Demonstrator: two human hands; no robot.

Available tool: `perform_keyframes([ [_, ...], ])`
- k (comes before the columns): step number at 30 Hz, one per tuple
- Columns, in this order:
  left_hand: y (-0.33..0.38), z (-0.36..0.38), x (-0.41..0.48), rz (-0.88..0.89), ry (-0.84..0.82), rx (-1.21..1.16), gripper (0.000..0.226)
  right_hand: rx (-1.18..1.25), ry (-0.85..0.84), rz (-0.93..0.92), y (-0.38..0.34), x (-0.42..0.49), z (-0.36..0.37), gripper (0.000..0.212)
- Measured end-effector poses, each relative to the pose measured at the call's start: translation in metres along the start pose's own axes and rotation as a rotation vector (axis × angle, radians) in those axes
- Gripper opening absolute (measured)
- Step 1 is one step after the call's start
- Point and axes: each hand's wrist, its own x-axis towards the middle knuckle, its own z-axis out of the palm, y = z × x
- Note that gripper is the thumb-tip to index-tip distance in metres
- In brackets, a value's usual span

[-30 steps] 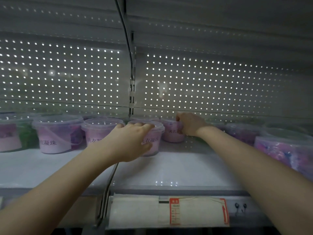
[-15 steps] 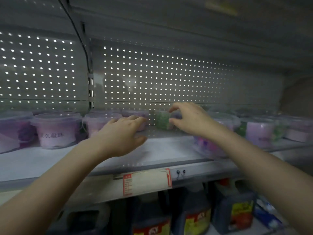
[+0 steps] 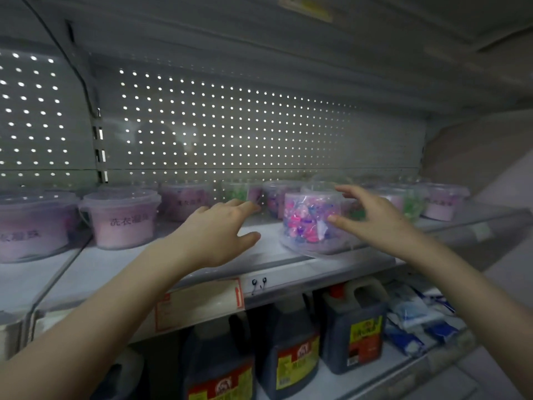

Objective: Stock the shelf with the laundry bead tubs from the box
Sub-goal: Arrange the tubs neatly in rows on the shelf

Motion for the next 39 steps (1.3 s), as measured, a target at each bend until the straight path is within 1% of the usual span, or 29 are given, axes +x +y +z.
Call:
perform_keyframes([
  [2,0.006,0.005,0.003,0.011,-0.009,-0.027,0.053,0.113,-0.089,0.011,0.010,-0.007,-0.001,0.079],
  [4,0.012,0.011,0.006,0.021,-0.022,-0.054,0.056,0.158,-0.171,0.016,0.019,-0.014,-0.001,0.093],
  [6,0.020,0.016,0.009,0.040,-0.033,-0.073,0.061,0.231,-0.231,0.004,0.024,-0.019,0.001,0.098],
  [10,0.027,0.023,0.015,0.070,-0.075,-0.103,0.068,0.413,-0.269,-0.022,0.034,-0.020,0.000,0.101],
  [13,0.022,0.029,0.017,0.072,-0.099,-0.164,0.066,0.373,-0.331,-0.082,0.044,-0.017,0.001,0.107],
  [15,0.020,0.035,0.020,0.074,-0.124,-0.291,0.063,0.399,-0.324,-0.079,0.048,-0.016,0.007,0.104],
  [17,0.016,0.040,0.025,0.080,-0.134,-0.430,0.061,0.438,-0.266,-0.090,0.048,-0.013,0.014,0.095],
  [20,0.008,0.042,0.028,0.092,-0.151,-0.518,0.067,0.477,-0.186,-0.101,0.044,-0.007,0.017,0.087],
  [22,0.005,0.042,0.030,0.101,-0.129,-0.571,0.071,0.465,-0.177,-0.127,0.040,-0.004,0.015,0.089],
  [24,0.002,0.039,0.030,0.092,-0.072,-0.664,0.079,0.465,-0.159,-0.157,0.036,0.002,0.014,0.096],
  [26,-0.002,0.033,0.028,0.093,0.016,-0.629,0.084,0.488,-0.122,-0.184,0.027,0.007,0.015,0.100],
  [30,-0.014,0.021,0.017,0.118,0.211,-0.490,0.087,0.611,-0.051,-0.186,0.007,0.013,0.025,0.091],
  [32,-0.022,0.015,0.010,0.095,0.277,-0.457,0.081,0.674,-0.036,-0.187,-0.005,0.014,0.033,0.087],
  [35,-0.033,0.003,-0.002,0.054,0.350,-0.451,0.071,0.685,-0.023,-0.213,-0.027,0.017,0.044,0.075],
  [37,-0.040,-0.006,-0.013,0.051,0.342,-0.502,0.063,0.747,-0.025,-0.227,-0.040,0.021,0.048,0.063],
  [39,-0.051,-0.013,-0.023,0.034,0.325,-0.507,0.045,0.795,-0.022,-0.238,-0.053,0.027,0.051,0.051],
])
